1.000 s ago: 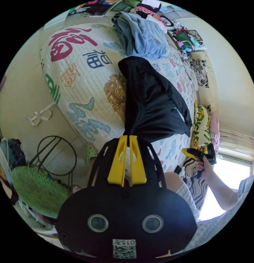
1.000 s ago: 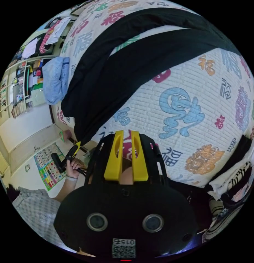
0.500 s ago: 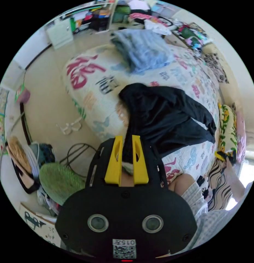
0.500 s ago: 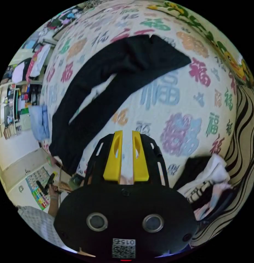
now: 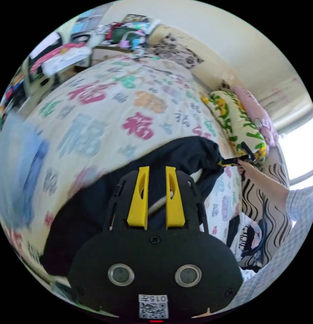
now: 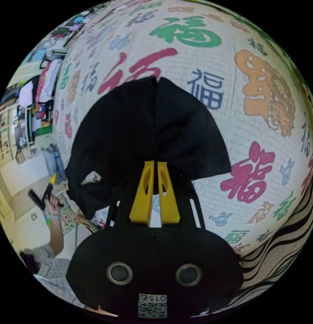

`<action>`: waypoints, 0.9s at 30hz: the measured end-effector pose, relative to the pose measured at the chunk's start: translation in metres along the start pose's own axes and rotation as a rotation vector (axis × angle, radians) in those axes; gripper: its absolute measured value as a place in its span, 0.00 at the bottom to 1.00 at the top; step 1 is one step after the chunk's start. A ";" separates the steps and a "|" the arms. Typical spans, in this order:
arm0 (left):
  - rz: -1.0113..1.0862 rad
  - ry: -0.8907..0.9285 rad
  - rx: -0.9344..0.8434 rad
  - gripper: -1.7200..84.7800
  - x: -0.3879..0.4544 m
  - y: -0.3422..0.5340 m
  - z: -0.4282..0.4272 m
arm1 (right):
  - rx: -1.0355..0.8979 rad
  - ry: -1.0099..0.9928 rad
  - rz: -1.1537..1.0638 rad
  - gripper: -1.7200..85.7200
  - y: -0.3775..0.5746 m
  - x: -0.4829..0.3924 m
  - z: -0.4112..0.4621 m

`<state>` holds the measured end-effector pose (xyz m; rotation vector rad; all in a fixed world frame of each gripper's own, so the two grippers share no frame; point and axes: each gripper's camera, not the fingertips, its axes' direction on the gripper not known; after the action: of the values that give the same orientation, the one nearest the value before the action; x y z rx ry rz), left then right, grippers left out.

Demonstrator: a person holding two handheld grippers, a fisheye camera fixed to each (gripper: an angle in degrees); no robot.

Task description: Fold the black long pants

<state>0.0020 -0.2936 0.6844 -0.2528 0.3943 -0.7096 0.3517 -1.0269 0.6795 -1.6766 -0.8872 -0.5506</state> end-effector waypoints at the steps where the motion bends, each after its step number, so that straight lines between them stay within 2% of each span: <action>1: 0.074 0.062 -0.011 0.11 0.023 -0.039 0.022 | 0.014 -0.016 -0.024 0.03 0.005 0.000 -0.009; 4: 0.238 0.181 -0.078 0.12 0.092 -0.127 0.085 | 0.095 -0.036 -0.133 0.02 0.036 -0.004 -0.055; 7: 0.393 0.240 -0.276 0.14 0.176 -0.188 0.160 | 0.171 -0.001 -0.200 0.04 0.074 -0.009 -0.085; 8: 0.450 0.211 -0.366 0.14 0.209 -0.202 0.189 | 0.200 0.006 -0.189 0.05 0.087 -0.006 -0.091; 11: 0.561 0.080 -0.442 0.15 0.275 -0.217 0.237 | 0.191 0.003 -0.088 0.09 0.110 0.015 -0.094; 13: 0.596 0.041 -0.435 0.15 0.304 -0.219 0.252 | 0.230 -0.057 -0.075 0.09 0.125 0.026 -0.100; 15: 0.649 -0.077 -0.441 0.13 0.325 -0.218 0.268 | 0.192 -0.129 -0.086 0.07 0.137 0.033 -0.101; 17: 0.676 -0.111 -0.426 0.10 0.340 -0.221 0.273 | 0.173 -0.111 -0.146 0.03 0.148 0.029 -0.103; 20: 0.653 -0.039 -0.398 0.04 0.345 -0.235 0.261 | 0.227 -0.053 -0.190 0.02 0.169 0.028 -0.119; 23: 0.613 0.036 -0.273 0.02 0.349 -0.255 0.233 | 0.341 -0.117 -0.183 0.01 0.184 0.035 -0.152; 27: 0.566 0.037 -0.155 0.02 0.355 -0.281 0.211 | 0.531 -0.126 -0.166 0.01 0.190 0.039 -0.203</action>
<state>0.1754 -0.7199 0.8801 -0.2588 0.5286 -0.1278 0.5418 -1.2313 0.6512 -1.1701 -1.1557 -0.2839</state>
